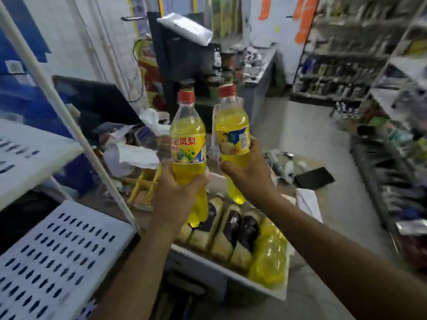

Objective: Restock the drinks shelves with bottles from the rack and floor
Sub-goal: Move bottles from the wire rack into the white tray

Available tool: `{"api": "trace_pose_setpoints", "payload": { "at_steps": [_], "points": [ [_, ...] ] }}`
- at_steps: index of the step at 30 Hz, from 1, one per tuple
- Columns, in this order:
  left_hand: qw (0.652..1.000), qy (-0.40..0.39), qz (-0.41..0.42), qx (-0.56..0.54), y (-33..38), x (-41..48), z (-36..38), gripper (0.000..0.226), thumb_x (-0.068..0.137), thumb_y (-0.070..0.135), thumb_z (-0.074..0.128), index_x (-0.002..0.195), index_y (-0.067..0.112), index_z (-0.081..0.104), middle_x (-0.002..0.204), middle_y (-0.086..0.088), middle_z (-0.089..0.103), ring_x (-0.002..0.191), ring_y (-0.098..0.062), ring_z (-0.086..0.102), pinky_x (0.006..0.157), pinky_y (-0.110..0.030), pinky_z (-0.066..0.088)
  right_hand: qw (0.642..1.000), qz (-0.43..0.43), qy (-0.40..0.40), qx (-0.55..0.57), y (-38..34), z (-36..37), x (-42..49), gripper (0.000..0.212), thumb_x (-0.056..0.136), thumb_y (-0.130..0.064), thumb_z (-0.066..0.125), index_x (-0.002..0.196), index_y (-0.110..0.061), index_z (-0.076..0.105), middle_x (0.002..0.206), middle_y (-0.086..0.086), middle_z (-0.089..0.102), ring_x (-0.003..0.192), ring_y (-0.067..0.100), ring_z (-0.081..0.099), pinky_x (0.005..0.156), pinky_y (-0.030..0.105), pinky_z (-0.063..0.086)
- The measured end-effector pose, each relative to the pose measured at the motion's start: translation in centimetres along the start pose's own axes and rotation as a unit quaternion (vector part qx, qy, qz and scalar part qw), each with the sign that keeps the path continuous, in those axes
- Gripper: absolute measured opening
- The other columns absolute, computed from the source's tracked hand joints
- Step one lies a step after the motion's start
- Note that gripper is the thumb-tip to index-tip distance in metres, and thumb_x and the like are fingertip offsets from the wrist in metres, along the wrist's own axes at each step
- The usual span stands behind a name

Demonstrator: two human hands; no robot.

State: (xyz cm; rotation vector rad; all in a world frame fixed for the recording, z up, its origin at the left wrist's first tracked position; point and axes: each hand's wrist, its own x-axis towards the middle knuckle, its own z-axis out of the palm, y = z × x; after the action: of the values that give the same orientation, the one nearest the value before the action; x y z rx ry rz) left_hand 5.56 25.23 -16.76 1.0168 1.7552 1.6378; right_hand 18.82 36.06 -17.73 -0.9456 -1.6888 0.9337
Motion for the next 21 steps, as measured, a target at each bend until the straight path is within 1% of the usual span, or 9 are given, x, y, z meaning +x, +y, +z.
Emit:
{"api": "trace_pose_setpoints", "payload": {
  "at_steps": [3, 5, 6, 8, 10, 13, 15, 17, 21],
  "points": [
    [0.998, -0.052, -0.032, 0.008, -2.9, 0.8, 0.4, 0.038, 0.075, 0.020, 0.082, 0.093, 0.044, 0.059, 0.084, 0.016, 0.072, 0.072, 0.005, 0.066, 0.059, -0.017, 0.050, 0.997, 0.063, 0.034, -0.012, 2.6, 0.3, -2.3, 0.061, 0.066, -0.028, 0.082, 0.119, -0.026, 0.050, 0.096, -0.021, 0.067, 0.084, -0.012, 0.063, 0.064, 0.004, 0.044],
    [0.995, -0.079, -0.066, 0.018, -4.5, 1.4, 0.5, 0.037, 0.075, 0.021, 0.082, 0.092, 0.041, 0.057, 0.086, 0.014, 0.071, 0.071, 0.009, 0.065, 0.062, -0.020, 0.047, 0.992, 0.114, 0.044, -0.028, 3.9, 0.7, -3.9, 0.064, 0.065, -0.037, 0.082, 0.119, -0.029, 0.049, 0.099, -0.017, 0.069, 0.088, -0.003, 0.067, 0.070, 0.019, 0.054],
    [0.992, -0.096, -0.079, 0.020, -5.4, 1.7, 0.6, 0.037, 0.075, 0.022, 0.083, 0.097, 0.038, 0.058, 0.090, 0.013, 0.071, 0.074, 0.006, 0.066, 0.064, -0.021, 0.048, 0.989, 0.134, 0.051, -0.041, 4.5, 0.8, -4.8, 0.064, 0.064, -0.044, 0.081, 0.117, -0.032, 0.047, 0.100, -0.020, 0.068, 0.089, -0.001, 0.067, 0.071, 0.022, 0.055],
    [0.987, -0.122, -0.104, 0.024, -7.0, 2.0, 0.8, 0.038, 0.074, 0.022, 0.084, 0.101, 0.033, 0.059, 0.093, 0.011, 0.071, 0.083, -0.002, 0.067, 0.067, -0.024, 0.050, 0.981, 0.167, 0.066, -0.073, 5.3, 0.8, -6.5, 0.069, 0.063, -0.053, 0.078, 0.116, -0.043, 0.036, 0.096, -0.036, 0.062, 0.089, -0.009, 0.064, 0.066, 0.013, 0.050],
    [0.982, -0.138, -0.125, 0.037, -8.6, 2.0, 1.1, 0.034, 0.073, 0.023, 0.084, 0.096, 0.033, 0.061, 0.089, 0.013, 0.072, 0.084, -0.005, 0.067, 0.064, -0.024, 0.050, 0.971, 0.192, 0.070, -0.124, 6.1, 0.6, -8.0, 0.076, 0.066, -0.048, 0.079, 0.122, -0.050, 0.028, 0.094, -0.040, 0.057, 0.089, -0.007, 0.063, 0.065, 0.015, 0.048],
    [0.974, -0.163, -0.148, 0.061, -10.8, 1.7, 2.2, 0.036, 0.072, 0.026, 0.083, 0.100, 0.033, 0.062, 0.094, 0.014, 0.071, 0.091, -0.008, 0.066, 0.075, -0.031, 0.054, 0.946, 0.242, 0.071, -0.202, 7.4, 0.7, -9.7, 0.098, 0.071, -0.044, 0.078, 0.142, -0.046, 0.011, 0.105, -0.028, 0.057, 0.091, 0.007, 0.063, 0.068, 0.033, 0.052],
    [0.966, -0.183, -0.162, 0.084, -12.0, 1.3, 3.1, 0.047, 0.070, 0.032, 0.083, 0.111, 0.032, 0.060, 0.102, 0.011, 0.069, 0.098, -0.012, 0.064, 0.087, -0.038, 0.054, 0.917, 0.274, 0.067, -0.281, 8.4, 1.2, -10.4, 0.101, 0.075, -0.047, 0.074, 0.145, -0.042, 0.002, 0.122, -0.007, 0.059, 0.097, 0.023, 0.064, 0.068, 0.035, 0.047],
    [0.958, -0.199, -0.178, 0.108, -13.0, 0.9, 3.7, 0.051, 0.069, 0.037, 0.082, 0.115, 0.029, 0.061, 0.105, 0.008, 0.069, 0.098, -0.015, 0.065, 0.090, -0.043, 0.054, 0.884, 0.288, 0.059, -0.363, 9.1, 2.1, -10.6, 0.094, 0.077, -0.053, 0.069, 0.143, -0.034, 0.005, 0.126, 0.007, 0.057, 0.104, 0.031, 0.059, 0.071, 0.035, 0.041],
    [0.944, -0.226, -0.188, 0.151, -14.3, 0.9, 4.6, 0.056, 0.067, 0.048, 0.078, 0.116, 0.024, 0.063, 0.105, 0.004, 0.071, 0.098, -0.019, 0.066, 0.090, -0.046, 0.054, 0.830, 0.284, 0.044, -0.479, 10.1, 3.7, -10.7, 0.079, 0.081, -0.055, 0.063, 0.143, -0.021, 0.025, 0.132, 0.011, 0.047, 0.120, 0.030, 0.039, 0.099, 0.040, 0.034]
  ]
}}
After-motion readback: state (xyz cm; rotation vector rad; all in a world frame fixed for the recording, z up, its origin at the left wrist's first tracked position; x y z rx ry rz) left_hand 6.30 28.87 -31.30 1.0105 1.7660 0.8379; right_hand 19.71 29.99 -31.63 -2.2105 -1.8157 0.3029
